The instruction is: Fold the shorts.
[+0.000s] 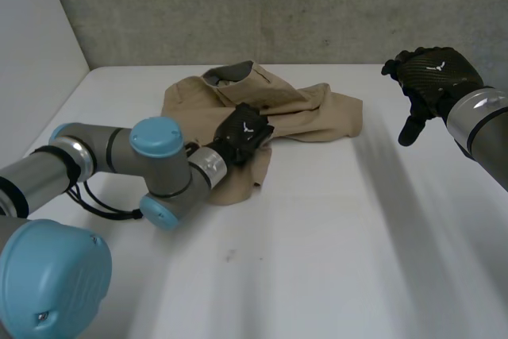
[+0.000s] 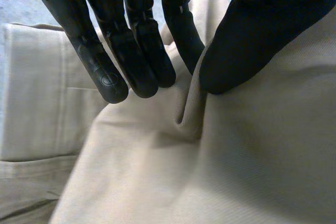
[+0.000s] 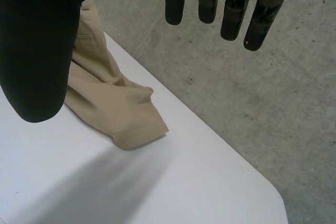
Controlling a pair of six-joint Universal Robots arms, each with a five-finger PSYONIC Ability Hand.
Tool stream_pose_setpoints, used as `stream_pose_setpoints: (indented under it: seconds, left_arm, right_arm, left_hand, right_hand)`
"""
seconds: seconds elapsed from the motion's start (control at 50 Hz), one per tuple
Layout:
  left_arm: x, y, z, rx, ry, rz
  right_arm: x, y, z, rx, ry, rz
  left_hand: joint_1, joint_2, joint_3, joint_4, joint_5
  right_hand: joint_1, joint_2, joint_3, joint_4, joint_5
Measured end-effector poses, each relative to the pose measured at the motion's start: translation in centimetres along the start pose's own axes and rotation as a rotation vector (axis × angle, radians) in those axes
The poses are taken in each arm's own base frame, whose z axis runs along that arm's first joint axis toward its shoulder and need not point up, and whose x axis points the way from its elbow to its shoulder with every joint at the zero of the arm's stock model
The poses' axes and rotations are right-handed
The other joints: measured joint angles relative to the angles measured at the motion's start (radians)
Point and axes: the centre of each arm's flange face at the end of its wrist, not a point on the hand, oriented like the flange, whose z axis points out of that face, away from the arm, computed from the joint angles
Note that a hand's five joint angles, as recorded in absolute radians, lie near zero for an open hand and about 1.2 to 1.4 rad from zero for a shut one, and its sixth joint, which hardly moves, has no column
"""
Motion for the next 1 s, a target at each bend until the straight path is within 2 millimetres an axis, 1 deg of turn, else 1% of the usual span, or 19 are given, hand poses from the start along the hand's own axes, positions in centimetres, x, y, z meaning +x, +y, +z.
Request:
stream_pose_setpoints:
  seconds: [0.04, 0.12, 0.18, 0.2, 0.24, 0.28, 0.32, 0.42, 0.54, 0.56, 0.58, 0.6, 0.64, 0.76, 0.82, 0.86, 0.92, 0.94, 1.0]
  left_arm:
    - [-0.2, -0.2, 0.0, 0.003, -0.010, 0.004]
    - [-2.5, -2.4, 0.1, 0.046, -0.103, 0.034]
    - [-4.4, -5.3, -0.3, 0.107, -0.169, 0.054]
    - [-4.4, -5.3, -0.3, 0.107, -0.169, 0.054]
    - [-5.7, -8.2, -1.1, 0.164, -0.209, 0.059]
    - [-6.1, -9.3, -1.5, 0.184, -0.219, 0.055]
    - [-7.0, -11.4, -2.3, 0.224, -0.238, 0.037]
    - [-9.6, -17.4, -5.7, 0.332, -0.279, -0.071]
    - [-10.6, -20.8, -7.9, 0.395, -0.299, -0.153]
    - [-10.5, -22.1, -8.5, 0.421, -0.299, -0.192]
    - [-10.5, -22.1, -8.5, 0.421, -0.299, -0.192]
    - [-10.0, -23.8, -9.2, 0.455, -0.287, -0.242]
    - [-9.3, -24.7, -9.5, 0.474, -0.271, -0.275]
    - [-6.8, -24.6, -8.8, 0.467, -0.214, -0.319]
    - [-4.8, -23.0, -7.5, 0.427, -0.176, -0.327]
    - [-3.1, -21.1, -6.0, 0.388, -0.152, -0.318]
    - [-2.3, -20.1, -5.2, 0.369, -0.144, -0.308]
    - [-1.6, -18.8, -4.2, 0.347, -0.142, -0.286]
    - [-1.0, -16.7, -2.6, 0.317, -0.155, -0.243]
  right_arm:
    - [0.0, 0.0, 0.0, 0.000, 0.000, 0.000]
    - [0.1, 0.0, 0.0, -0.001, 0.002, 0.000]
    - [0.1, 0.1, 0.0, -0.002, 0.004, 0.002]
    - [0.1, 0.1, 0.0, -0.002, 0.004, 0.002]
    - [0.2, 0.1, 0.1, -0.002, 0.006, 0.005]
    - [0.3, 0.1, 0.1, -0.001, 0.006, 0.008]
    - [0.2, 0.2, 0.2, -0.003, 0.004, 0.012]
    - [-0.5, 1.3, 1.2, -0.032, -0.024, 0.051]
    - [-1.2, 2.2, 1.8, -0.056, -0.064, 0.137]
    - [-1.4, 2.3, 2.0, -0.056, -0.083, 0.179]
    - [-1.4, 2.3, 2.0, -0.056, -0.083, 0.179]
    - [-1.6, 2.2, 2.1, -0.053, -0.116, 0.253]
    - [-1.6, 2.0, 2.1, -0.047, -0.128, 0.287]
    - [-1.2, 1.3, 1.9, -0.029, -0.126, 0.311]
    - [-0.9, 1.1, 1.7, -0.025, -0.106, 0.307]
    - [-0.7, 1.1, 1.7, -0.029, -0.086, 0.302]
    - [-0.5, 1.2, 1.6, -0.033, -0.067, 0.297]
    - [-0.4, 1.2, 1.6, -0.035, -0.059, 0.294]
    - [-0.2, 1.2, 1.5, -0.040, -0.033, 0.277]
  left_hand:
    - [0.000, 0.001, 0.001, 0.000, 0.000]
    - [0.000, 0.004, 0.002, 0.000, 0.000]
    - [0.000, 0.004, 0.002, 0.000, 0.000]
    - [0.000, 0.004, 0.002, 0.000, 0.000]
    - [0.000, 0.004, 0.002, 0.000, 0.000]
    - [0.000, 0.004, 0.002, 0.000, 0.000]
    - [0.000, 0.004, 0.004, 0.001, 0.000]
    - [0.000, 0.006, 0.006, 0.004, 0.000]
    - [0.000, 0.006, 0.006, 0.004, 0.000]
    - [0.000, 0.007, 0.006, 0.004, 0.000]
    - [0.000, 0.007, 0.006, 0.004, 0.000]
    - [0.000, 0.007, 0.006, 0.004, 0.000]
    - [0.000, 0.007, 0.006, 0.004, 0.000]
    - [0.000, 0.007, 0.006, 0.004, 0.000]
    - [0.000, 0.007, 0.006, 0.004, 0.000]
    - [0.000, 0.007, 0.006, 0.004, 0.000]
    - [0.000, 0.007, 0.006, 0.004, 0.000]
    - [0.000, 0.007, 0.006, 0.004, 0.000]
    - [-0.028, -0.044, -0.046, -0.049, -0.020]
  right_hand:
    - [0.000, 0.000, 0.000, 0.000, 0.000]
    - [0.000, 0.000, 0.000, 0.000, 0.000]
    - [0.000, 0.000, 0.000, 0.000, 0.000]
    - [0.000, 0.000, 0.000, 0.000, 0.000]
    - [0.000, 0.000, 0.000, 0.000, 0.000]
    - [0.000, 0.000, 0.000, 0.000, 0.000]
    - [0.000, 0.000, 0.000, 0.000, 0.000]
    - [0.000, 0.000, 0.000, 0.000, 0.000]
    - [0.000, 0.000, 0.000, 0.000, 0.000]
    - [0.000, 0.000, 0.000, 0.000, 0.000]
    - [0.000, 0.000, 0.000, 0.000, 0.000]
    - [0.000, 0.000, 0.000, 0.000, 0.000]
    - [0.000, 0.000, 0.000, 0.000, 0.000]
    - [0.000, 0.000, 0.000, 0.000, 0.000]
    - [0.000, 0.000, 0.000, 0.000, 0.000]
    - [0.000, 0.000, 0.000, 0.000, 0.000]
    - [0.000, 0.000, 0.000, 0.000, 0.000]
    - [0.000, 0.000, 0.000, 0.000, 0.000]
    - [0.000, 0.000, 0.000, 0.000, 0.000]
